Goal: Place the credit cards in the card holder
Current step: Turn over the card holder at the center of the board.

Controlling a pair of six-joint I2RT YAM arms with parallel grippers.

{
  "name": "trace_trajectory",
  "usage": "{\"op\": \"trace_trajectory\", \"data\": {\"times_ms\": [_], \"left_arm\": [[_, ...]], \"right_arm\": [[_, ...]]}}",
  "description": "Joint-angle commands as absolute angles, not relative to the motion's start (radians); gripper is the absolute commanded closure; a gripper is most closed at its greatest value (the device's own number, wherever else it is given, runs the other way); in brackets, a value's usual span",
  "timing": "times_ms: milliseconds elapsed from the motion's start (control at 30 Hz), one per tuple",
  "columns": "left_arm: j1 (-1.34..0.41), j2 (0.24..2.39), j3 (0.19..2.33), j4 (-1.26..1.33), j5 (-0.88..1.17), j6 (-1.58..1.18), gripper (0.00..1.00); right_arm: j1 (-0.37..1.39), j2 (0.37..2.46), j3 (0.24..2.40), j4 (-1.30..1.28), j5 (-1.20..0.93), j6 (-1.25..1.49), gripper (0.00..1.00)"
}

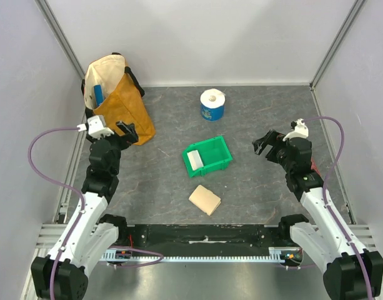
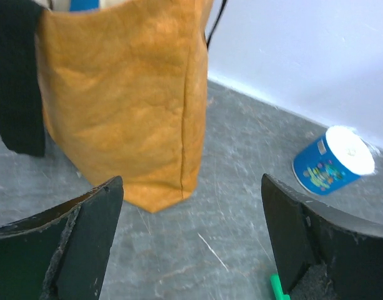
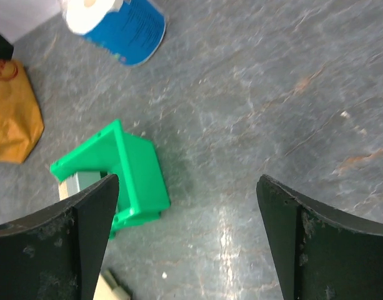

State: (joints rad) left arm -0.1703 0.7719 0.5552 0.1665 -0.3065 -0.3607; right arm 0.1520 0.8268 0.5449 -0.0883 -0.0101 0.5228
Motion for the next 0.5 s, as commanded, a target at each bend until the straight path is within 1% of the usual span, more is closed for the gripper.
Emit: {"op": "trace_trajectory", "data": {"times_ms": [0, 67, 133, 167, 200, 267, 367, 467], "left_arm": [[-0.170, 0.738, 0.584, 0.008, -0.152, -0.488, 0.04], [-0.170, 0.712, 0.609, -0.111, -0.062, -0.567, 0.04], [-0.170, 0.675, 0.589, -0.179, -0.075, -0.711, 0.04], [-0.172, 0.658, 0.562, -0.155, -0.022, -0.706, 0.02], [-0.170, 0.640, 0.528, -0.115, 0.085, -0.677, 0.02], [-0.170, 0.608, 0.473, -0.083, 0.220, -0.682, 0.08], [-0.172, 0.578, 0.427, -0.109, 0.314, -0.710, 0.10], [-0.204, 0.586, 0.417, -0.196, 0.342, -0.709, 0.10]], "right_arm": [[0.150, 0.807, 0.614, -0.231, -0.204, 0.492, 0.02], [0.150, 0.795, 0.606, -0.279, -0.260, 0.498, 0.02], [0.149, 0.773, 0.586, -0.320, -0.322, 0.509, 0.02], [0.150, 0.758, 0.569, -0.336, -0.346, 0.511, 0.02], [0.150, 0.735, 0.551, -0.354, -0.362, 0.512, 0.02], [0.152, 0.687, 0.517, -0.399, -0.376, 0.517, 0.02], [0.156, 0.623, 0.454, -0.451, -0.414, 0.549, 0.07], [0.182, 0.578, 0.387, -0.454, -0.468, 0.597, 0.11]]}}
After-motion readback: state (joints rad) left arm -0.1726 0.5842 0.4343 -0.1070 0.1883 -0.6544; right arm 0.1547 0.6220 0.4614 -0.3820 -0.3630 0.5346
